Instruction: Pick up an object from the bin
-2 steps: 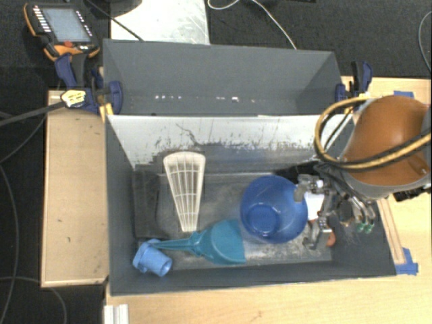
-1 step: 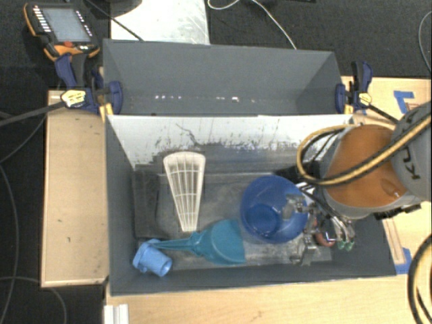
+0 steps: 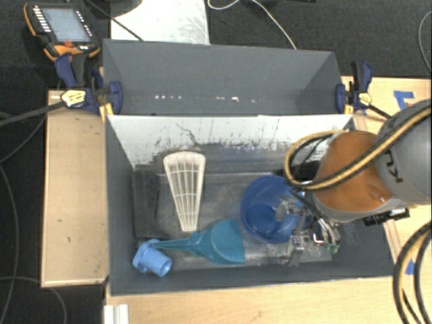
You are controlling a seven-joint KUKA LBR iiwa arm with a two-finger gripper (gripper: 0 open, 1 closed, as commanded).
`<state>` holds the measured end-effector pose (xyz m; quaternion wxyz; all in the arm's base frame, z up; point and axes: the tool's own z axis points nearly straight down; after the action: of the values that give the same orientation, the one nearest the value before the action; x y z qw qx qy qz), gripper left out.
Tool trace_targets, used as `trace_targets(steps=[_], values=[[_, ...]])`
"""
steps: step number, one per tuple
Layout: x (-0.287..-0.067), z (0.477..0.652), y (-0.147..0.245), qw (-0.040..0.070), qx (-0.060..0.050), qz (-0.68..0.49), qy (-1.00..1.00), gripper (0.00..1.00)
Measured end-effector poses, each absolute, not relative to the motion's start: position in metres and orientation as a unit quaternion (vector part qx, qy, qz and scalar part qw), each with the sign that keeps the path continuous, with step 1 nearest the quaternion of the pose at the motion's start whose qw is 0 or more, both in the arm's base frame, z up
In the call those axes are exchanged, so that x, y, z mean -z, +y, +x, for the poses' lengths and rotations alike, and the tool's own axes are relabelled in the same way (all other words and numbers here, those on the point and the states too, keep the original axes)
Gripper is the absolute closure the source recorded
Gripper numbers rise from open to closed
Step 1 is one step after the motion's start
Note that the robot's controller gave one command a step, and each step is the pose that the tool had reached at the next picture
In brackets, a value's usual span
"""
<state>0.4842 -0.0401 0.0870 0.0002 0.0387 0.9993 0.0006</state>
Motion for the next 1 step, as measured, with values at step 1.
trace_targets(steps=[1], values=[[-0.0735,0.4890,-0.0325,-0.002,-0.002,0.026,1.000,1.00]])
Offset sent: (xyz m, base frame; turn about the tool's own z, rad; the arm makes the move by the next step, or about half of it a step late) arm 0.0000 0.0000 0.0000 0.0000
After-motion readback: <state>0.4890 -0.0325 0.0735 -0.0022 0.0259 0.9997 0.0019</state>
